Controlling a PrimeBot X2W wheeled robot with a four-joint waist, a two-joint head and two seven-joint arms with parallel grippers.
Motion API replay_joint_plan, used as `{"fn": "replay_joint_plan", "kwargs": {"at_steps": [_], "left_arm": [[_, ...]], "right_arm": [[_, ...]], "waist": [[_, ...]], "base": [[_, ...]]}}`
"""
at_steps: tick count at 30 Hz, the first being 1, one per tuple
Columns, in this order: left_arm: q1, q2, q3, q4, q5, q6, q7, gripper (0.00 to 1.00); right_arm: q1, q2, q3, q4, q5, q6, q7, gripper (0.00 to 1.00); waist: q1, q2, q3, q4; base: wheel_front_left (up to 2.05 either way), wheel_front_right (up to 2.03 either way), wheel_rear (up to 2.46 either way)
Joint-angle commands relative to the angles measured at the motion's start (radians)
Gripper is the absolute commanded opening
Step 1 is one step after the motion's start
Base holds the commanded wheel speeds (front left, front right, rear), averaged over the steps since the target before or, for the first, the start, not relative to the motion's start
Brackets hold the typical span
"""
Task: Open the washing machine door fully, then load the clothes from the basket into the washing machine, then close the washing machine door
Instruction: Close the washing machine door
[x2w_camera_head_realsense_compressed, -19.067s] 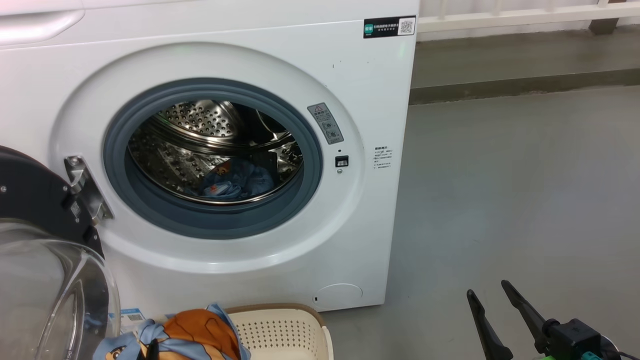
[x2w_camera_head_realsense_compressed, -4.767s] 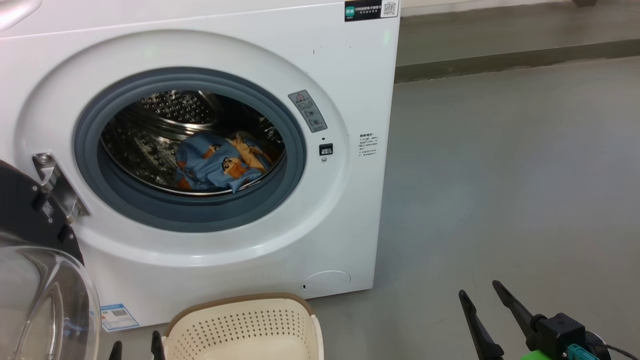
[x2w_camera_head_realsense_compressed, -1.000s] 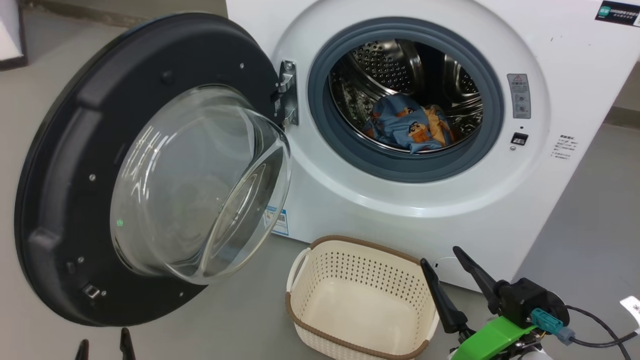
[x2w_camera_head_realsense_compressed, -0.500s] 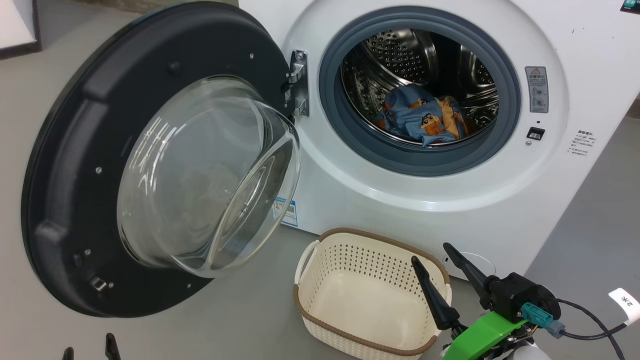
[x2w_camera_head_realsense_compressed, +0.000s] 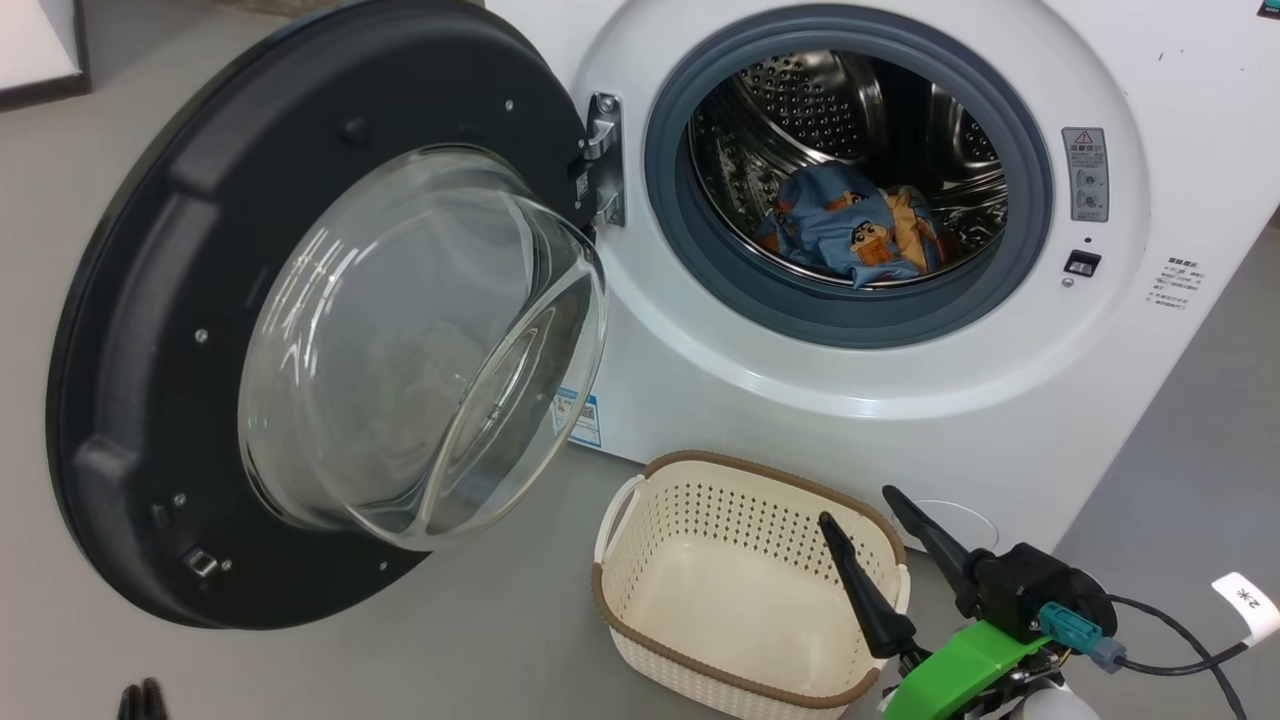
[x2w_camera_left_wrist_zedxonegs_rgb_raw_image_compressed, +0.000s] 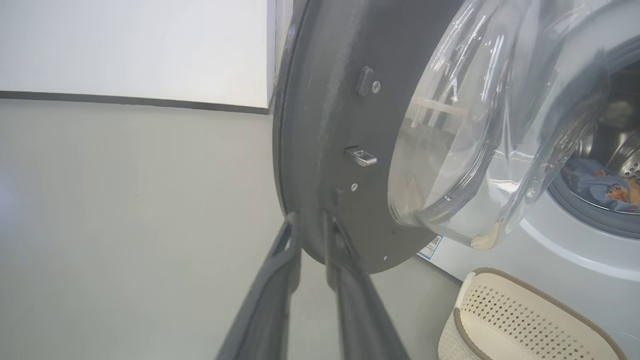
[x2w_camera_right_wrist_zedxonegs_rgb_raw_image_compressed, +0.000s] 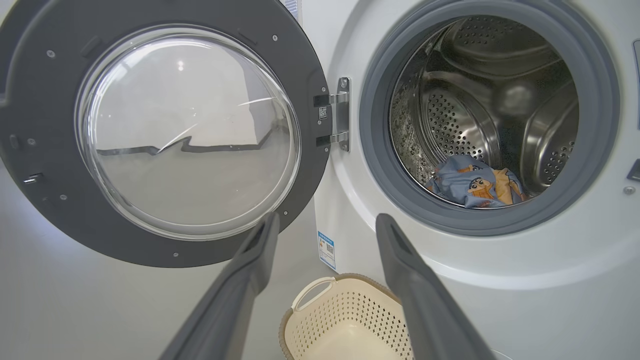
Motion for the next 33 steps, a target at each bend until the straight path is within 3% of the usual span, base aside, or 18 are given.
{"fn": "replay_joint_plan", "kwargs": {"at_steps": [1,5,14,22,29,33], "left_arm": [[-0.019,0.010,0.041,-0.030,-0.009,-0.003,-0.006,0.00],[-0.026,0.007,0.094,-0.041,-0.054,-0.003,-0.006,0.00],[-0.086,0.030,0.284,-0.072,-0.283,-0.022,0.006,0.00],[-0.218,0.102,0.475,-0.088,-0.610,-0.045,0.144,0.00],[-0.409,0.181,0.618,-0.015,-0.928,0.049,0.338,0.00],[-0.469,0.226,0.639,0.058,-0.992,0.084,0.396,0.00]], "right_arm": [[-0.046,0.001,0.023,-0.019,0.009,0.002,-0.005,1.00],[-0.046,0.002,0.022,-0.018,0.010,0.002,-0.005,1.00],[-0.039,0.010,0.018,-0.019,0.010,0.002,-0.005,1.00],[-0.016,0.018,0.003,-0.026,0.007,0.002,-0.005,1.00],[0.008,0.023,-0.020,-0.034,0.005,0.002,-0.005,1.00],[0.016,0.025,-0.026,-0.037,0.005,0.002,-0.005,1.00]], "waist": [[0.0000,0.0000,0.000,0.000],[0.0000,0.0000,0.001,0.001],[0.0000,0.0000,-0.002,-0.001],[0.0000,0.0000,-0.009,-0.008],[0.0000,0.0000,-0.020,-0.019],[0.0000,0.0000,-0.021,-0.022]], "base": [[0.00,0.00,0.00],[0.00,0.00,0.00],[0.00,0.00,0.00],[0.00,0.00,0.00],[0.00,0.00,0.00],[0.00,0.00,0.00]]}}
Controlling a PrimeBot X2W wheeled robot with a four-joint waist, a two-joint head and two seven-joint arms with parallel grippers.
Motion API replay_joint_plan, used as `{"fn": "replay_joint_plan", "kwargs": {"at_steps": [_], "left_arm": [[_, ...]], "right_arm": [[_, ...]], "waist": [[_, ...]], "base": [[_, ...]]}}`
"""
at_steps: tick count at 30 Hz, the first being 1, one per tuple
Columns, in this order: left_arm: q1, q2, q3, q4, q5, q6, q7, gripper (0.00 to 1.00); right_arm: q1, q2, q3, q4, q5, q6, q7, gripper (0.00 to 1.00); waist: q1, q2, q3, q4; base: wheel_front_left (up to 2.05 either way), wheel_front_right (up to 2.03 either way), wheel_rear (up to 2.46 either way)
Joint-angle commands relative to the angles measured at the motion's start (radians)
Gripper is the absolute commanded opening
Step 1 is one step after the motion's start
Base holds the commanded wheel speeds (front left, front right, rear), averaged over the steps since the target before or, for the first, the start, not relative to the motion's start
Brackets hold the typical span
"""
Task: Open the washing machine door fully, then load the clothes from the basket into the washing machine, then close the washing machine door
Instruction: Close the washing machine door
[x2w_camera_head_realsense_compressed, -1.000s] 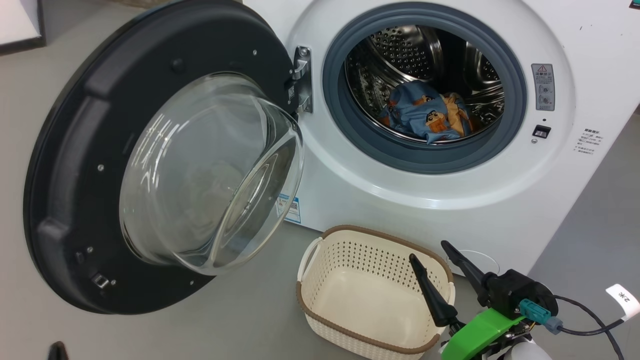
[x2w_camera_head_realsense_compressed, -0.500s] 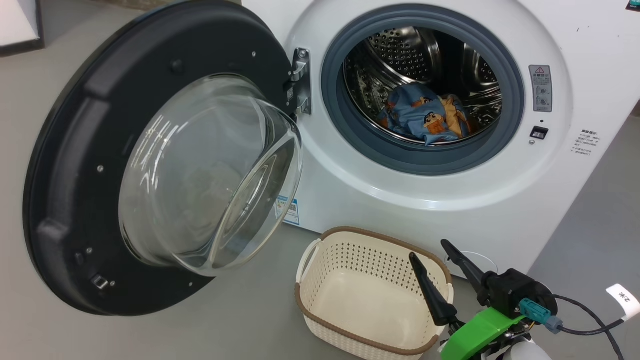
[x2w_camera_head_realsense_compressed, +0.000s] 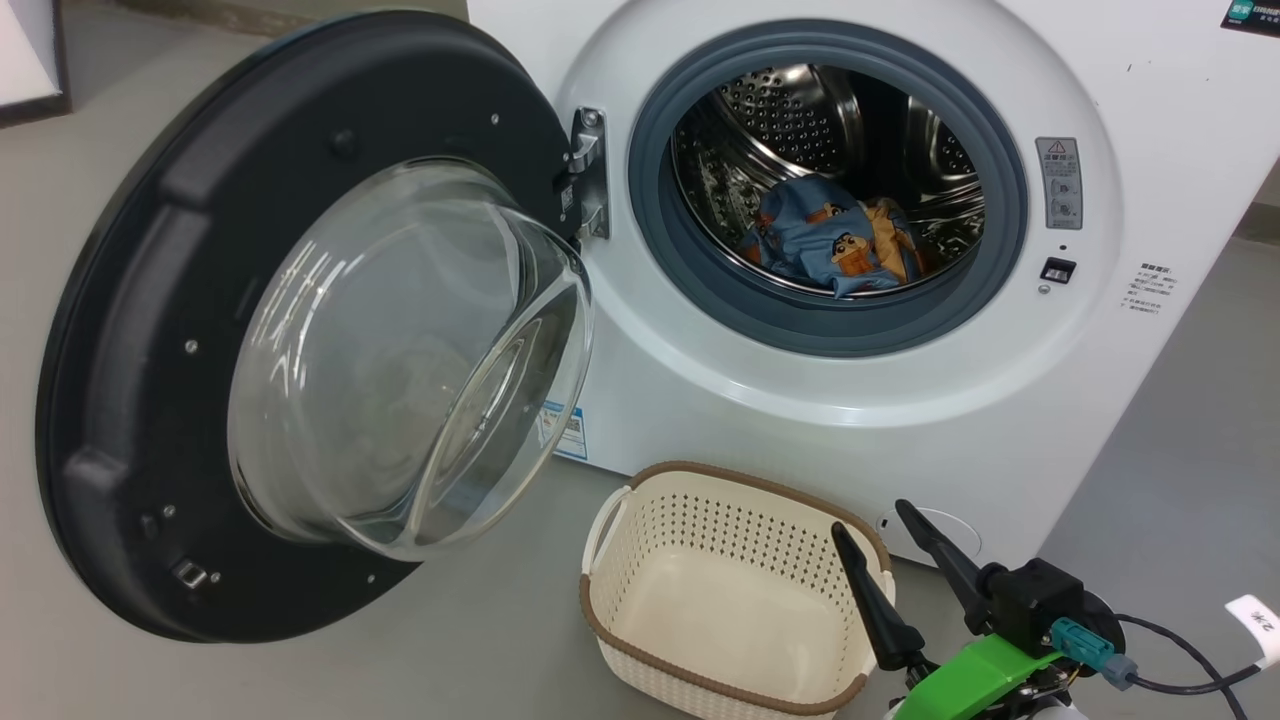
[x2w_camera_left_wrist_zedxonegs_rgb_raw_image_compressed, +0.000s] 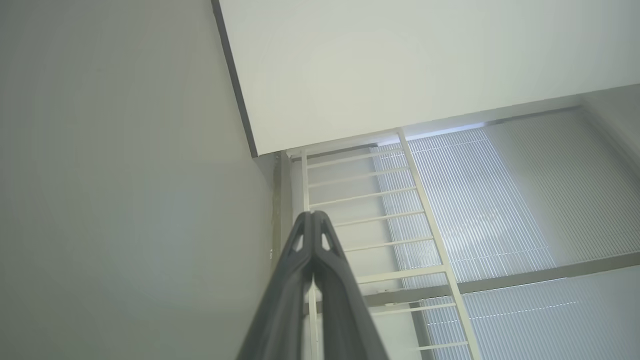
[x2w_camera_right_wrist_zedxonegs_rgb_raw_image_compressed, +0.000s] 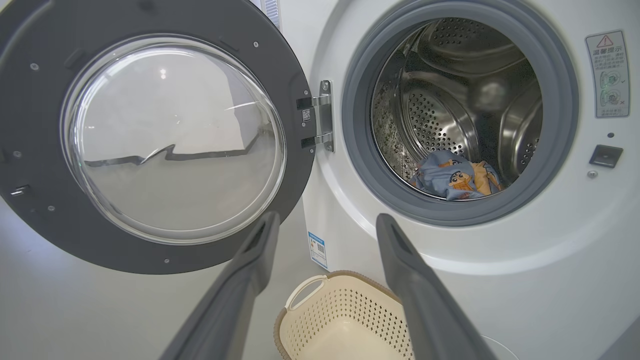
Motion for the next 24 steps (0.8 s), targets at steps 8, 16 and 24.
{"fn": "replay_joint_plan", "kwargs": {"at_steps": [8,16,24], "left_arm": [[-0.186,0.123,-0.009,0.183,-0.077,0.040,0.112,0.00],[-0.315,0.154,-0.036,0.328,-0.131,0.023,0.183,0.00],[-0.344,0.144,-0.088,0.388,-0.135,-0.003,0.252,0.00]], "right_arm": [[-0.004,0.003,0.012,-0.033,0.000,0.002,-0.005,1.00],[0.019,0.006,-0.001,-0.036,-0.003,0.002,-0.005,1.00],[0.055,0.000,-0.025,-0.048,-0.008,0.002,-0.005,1.00]], "waist": [[0.0000,0.0000,0.003,0.001],[0.0000,0.0000,-0.001,-0.001],[0.0000,0.0000,-0.009,-0.010]], "base": [[0.00,0.00,0.00],[0.00,0.00,0.00],[0.00,0.00,0.00]]}}
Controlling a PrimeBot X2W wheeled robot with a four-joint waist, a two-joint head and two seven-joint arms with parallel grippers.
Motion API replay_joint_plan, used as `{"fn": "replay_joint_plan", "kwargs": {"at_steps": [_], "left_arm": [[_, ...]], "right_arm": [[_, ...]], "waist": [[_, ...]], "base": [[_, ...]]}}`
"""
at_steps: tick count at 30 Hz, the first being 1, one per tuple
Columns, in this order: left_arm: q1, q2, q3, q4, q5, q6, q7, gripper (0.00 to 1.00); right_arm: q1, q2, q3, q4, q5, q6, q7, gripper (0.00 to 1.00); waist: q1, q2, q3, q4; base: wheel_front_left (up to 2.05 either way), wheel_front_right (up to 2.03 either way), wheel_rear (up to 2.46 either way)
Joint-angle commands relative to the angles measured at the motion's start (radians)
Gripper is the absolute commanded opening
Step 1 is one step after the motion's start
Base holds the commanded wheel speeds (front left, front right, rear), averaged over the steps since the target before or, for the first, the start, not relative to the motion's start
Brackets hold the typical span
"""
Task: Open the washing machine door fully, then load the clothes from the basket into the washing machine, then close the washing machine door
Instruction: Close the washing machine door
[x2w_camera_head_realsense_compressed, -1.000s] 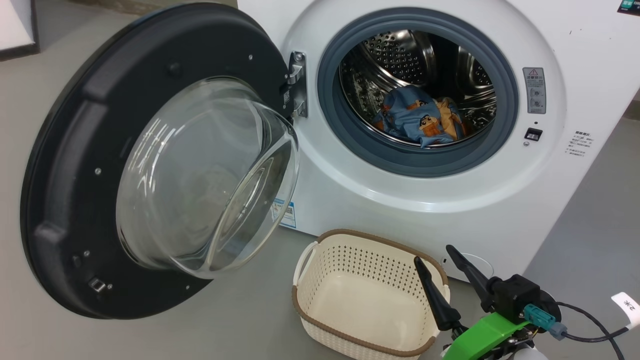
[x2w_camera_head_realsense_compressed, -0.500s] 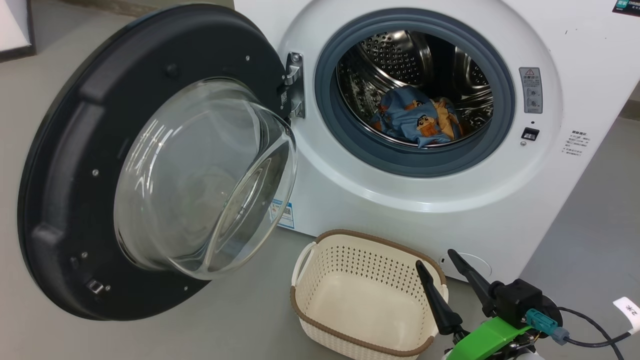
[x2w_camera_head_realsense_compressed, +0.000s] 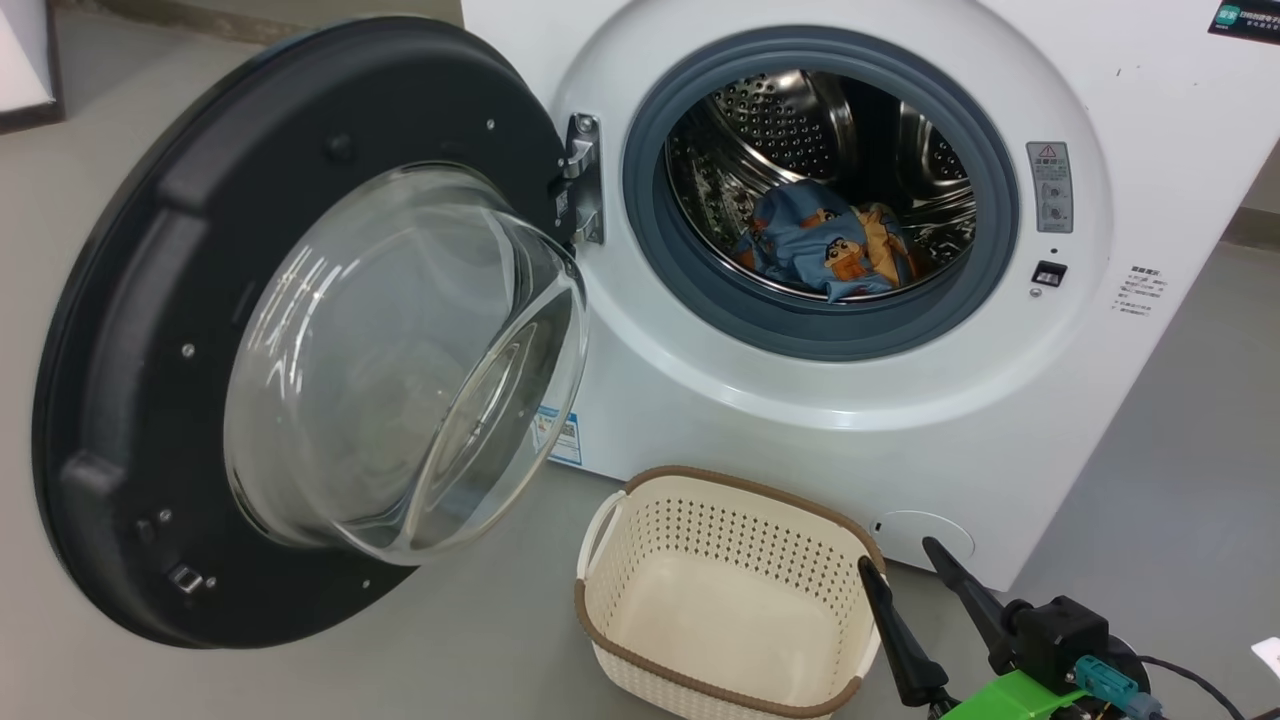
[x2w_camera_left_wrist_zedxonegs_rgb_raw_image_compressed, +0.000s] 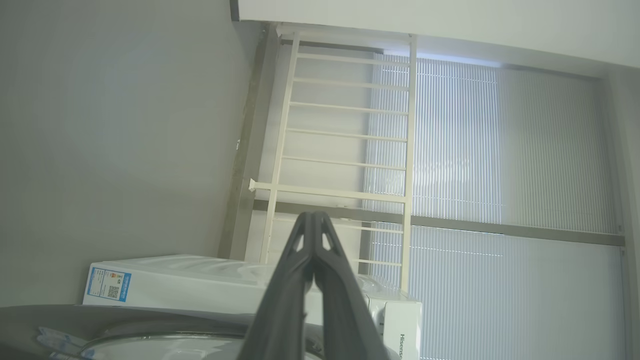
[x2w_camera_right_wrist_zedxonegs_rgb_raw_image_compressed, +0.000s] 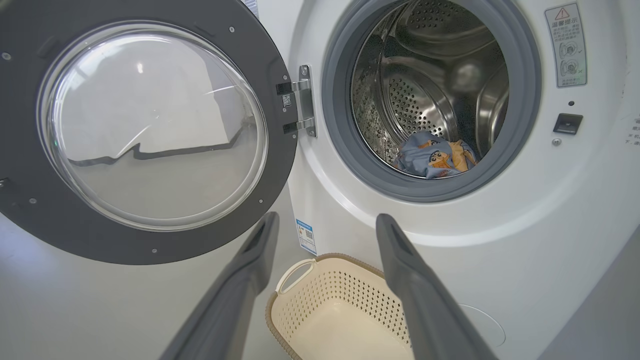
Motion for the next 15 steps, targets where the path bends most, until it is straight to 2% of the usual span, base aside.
{"fn": "replay_joint_plan", "kwargs": {"at_steps": [1,15], "left_arm": [[-0.027,0.047,-0.001,-0.016,-0.008,-0.010,0.023,0.00],[0.025,-0.005,-0.032,-0.021,-0.028,-0.010,0.122,0.00]], "right_arm": [[-0.008,-0.005,0.019,-0.028,-0.007,0.002,-0.005,1.00],[-0.013,-0.026,0.029,-0.024,-0.010,0.002,-0.005,1.00]], "waist": [[0.0000,0.0000,0.002,-0.007],[0.0000,0.0000,0.013,-0.052]], "base": [[0.00,0.00,0.00],[0.00,0.00,0.00]]}}
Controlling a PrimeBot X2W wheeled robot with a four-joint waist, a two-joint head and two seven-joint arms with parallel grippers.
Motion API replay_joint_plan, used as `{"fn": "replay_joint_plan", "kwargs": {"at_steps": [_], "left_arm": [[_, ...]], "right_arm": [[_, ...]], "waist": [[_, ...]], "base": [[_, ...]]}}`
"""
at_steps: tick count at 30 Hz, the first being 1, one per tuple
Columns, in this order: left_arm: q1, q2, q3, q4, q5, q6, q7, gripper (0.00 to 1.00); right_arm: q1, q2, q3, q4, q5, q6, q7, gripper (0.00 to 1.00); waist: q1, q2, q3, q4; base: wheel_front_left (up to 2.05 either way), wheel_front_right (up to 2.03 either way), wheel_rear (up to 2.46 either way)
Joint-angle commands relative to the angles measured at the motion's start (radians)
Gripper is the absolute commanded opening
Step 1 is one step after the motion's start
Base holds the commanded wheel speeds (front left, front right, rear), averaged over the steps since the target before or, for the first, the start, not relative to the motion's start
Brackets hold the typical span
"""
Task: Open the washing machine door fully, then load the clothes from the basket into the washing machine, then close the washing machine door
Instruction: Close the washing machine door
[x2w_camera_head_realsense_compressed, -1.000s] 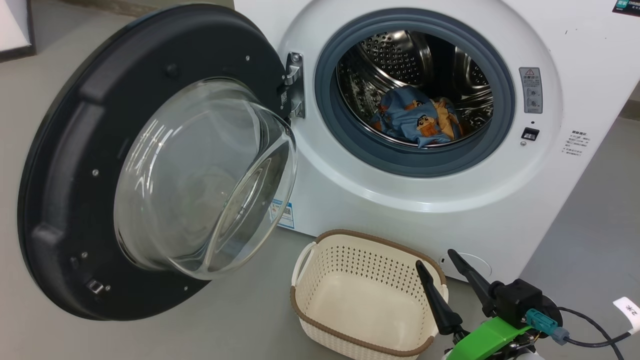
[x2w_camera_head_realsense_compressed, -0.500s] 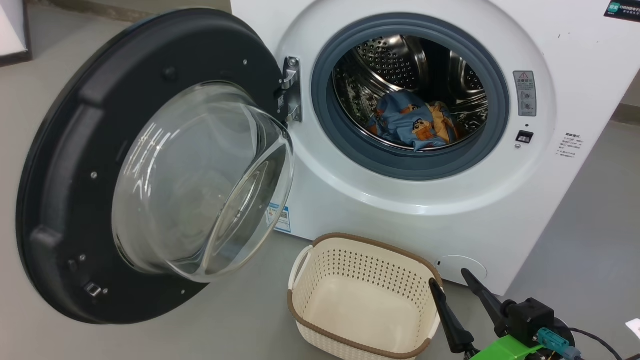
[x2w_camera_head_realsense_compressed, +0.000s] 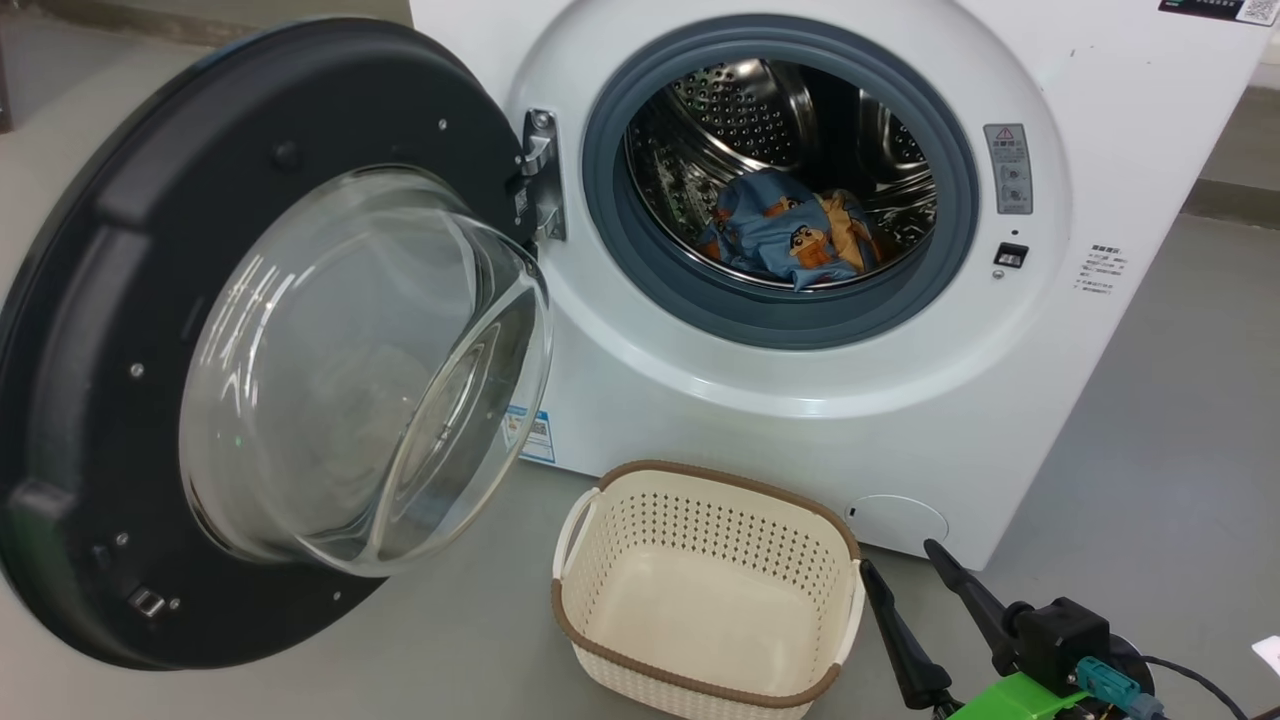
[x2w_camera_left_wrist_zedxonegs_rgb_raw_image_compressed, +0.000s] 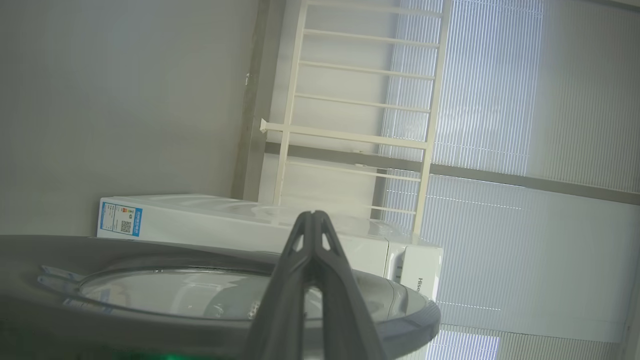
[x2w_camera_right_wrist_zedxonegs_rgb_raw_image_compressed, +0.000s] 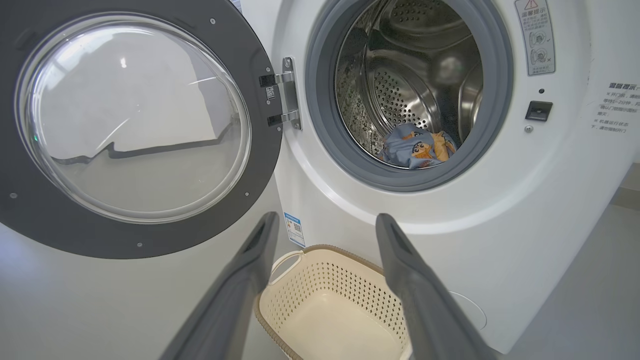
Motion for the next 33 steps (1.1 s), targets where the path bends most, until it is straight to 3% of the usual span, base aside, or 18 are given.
{"fn": "replay_joint_plan", "kwargs": {"at_steps": [1,33], "left_arm": [[0.014,0.040,0.003,-0.035,-0.012,-0.008,0.023,0.00],[0.150,-0.005,-0.103,-0.230,-0.044,0.044,0.318,0.00]], "right_arm": [[-0.025,-0.014,0.025,-0.022,-0.008,0.002,-0.005,1.00],[-0.026,-0.015,0.025,-0.021,-0.009,0.002,-0.005,1.00]], "waist": [[0.0000,-0.0001,0.000,-0.006],[0.0000,-0.0001,-0.001,-0.011]], "base": [[0.00,0.00,0.00],[0.00,0.00,0.00]]}}
